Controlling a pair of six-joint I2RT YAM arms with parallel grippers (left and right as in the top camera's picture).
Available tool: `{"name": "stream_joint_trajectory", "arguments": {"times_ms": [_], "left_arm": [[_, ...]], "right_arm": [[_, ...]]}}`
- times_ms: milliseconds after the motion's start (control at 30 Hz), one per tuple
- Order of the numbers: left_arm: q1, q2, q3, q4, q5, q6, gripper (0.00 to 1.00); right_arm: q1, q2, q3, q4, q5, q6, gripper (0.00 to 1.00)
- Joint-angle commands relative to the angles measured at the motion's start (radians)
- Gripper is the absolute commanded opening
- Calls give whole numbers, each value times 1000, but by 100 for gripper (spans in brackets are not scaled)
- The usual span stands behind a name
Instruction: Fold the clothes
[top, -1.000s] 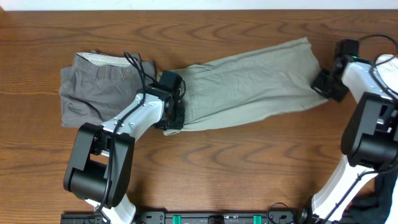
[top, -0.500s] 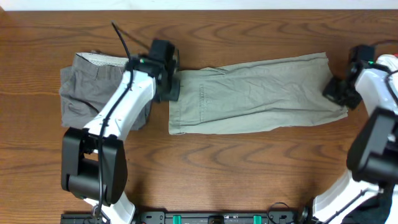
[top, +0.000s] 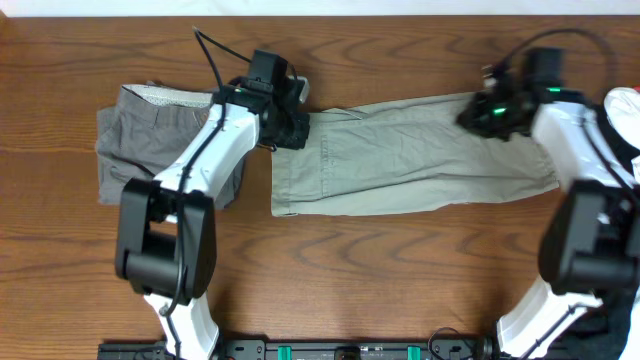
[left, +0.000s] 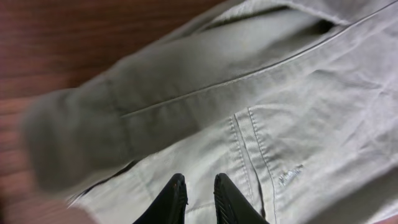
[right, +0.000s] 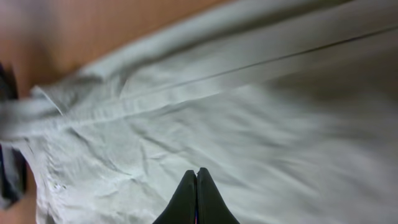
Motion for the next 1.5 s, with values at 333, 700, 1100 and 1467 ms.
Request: {"name": "stream_joint_trajectory", "arguments": {"times_ms": [333, 700, 1100, 1467], "left_arm": [[5, 57, 3, 53, -3, 18, 19], [6, 57, 3, 50, -2, 18, 29], [-2, -29, 5, 45, 222, 17, 34], [-146, 47, -3, 117, 46, -10, 33]], "right_arm": [[122, 247, -5, 436, -40, 262, 1], [2, 251, -4, 649, -52, 288, 1], [-191, 121, -4, 359, -580, 94, 1], [20, 126, -34, 36, -279, -57, 3]]}}
